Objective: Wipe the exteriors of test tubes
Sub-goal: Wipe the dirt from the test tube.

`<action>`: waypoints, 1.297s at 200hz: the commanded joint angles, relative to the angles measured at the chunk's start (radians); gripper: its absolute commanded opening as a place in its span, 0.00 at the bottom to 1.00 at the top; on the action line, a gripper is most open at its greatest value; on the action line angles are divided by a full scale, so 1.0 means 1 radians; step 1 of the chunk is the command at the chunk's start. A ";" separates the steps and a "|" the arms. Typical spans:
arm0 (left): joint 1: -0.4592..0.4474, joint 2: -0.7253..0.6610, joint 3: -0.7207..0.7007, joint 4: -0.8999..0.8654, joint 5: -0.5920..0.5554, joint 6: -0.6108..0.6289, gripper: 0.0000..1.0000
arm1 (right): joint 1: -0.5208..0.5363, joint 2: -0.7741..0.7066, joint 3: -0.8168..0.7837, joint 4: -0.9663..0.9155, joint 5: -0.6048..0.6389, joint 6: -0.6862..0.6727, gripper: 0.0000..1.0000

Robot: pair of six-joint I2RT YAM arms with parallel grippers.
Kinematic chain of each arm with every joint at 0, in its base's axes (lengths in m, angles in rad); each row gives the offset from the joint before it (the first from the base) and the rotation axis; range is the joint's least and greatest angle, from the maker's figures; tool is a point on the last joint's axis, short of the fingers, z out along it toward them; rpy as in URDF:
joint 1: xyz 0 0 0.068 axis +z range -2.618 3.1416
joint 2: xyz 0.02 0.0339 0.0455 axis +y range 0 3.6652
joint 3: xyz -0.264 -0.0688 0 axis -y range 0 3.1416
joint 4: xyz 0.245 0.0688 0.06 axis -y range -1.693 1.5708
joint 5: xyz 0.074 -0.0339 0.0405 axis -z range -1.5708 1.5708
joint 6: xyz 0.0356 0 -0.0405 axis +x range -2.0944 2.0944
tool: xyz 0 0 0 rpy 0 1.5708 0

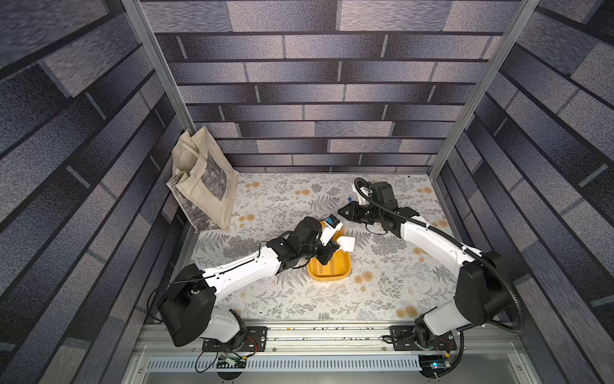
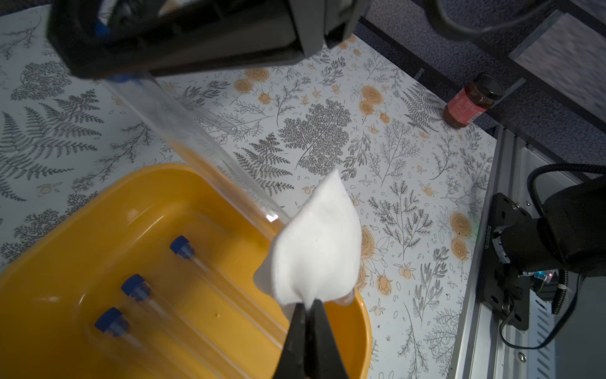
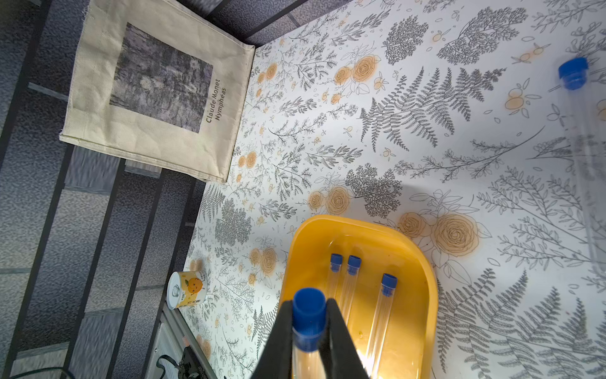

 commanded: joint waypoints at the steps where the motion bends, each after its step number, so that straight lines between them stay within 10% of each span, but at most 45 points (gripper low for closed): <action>1: 0.017 0.022 0.043 -0.037 -0.041 -0.010 0.02 | -0.008 -0.005 -0.005 0.000 -0.008 -0.017 0.16; 135: 0.048 0.123 0.203 -0.094 -0.206 0.099 0.02 | -0.008 -0.030 -0.003 -0.020 -0.003 -0.016 0.16; 259: -0.070 0.017 0.033 -0.055 -0.226 0.049 0.02 | -0.014 -0.030 -0.006 -0.020 -0.004 -0.023 0.16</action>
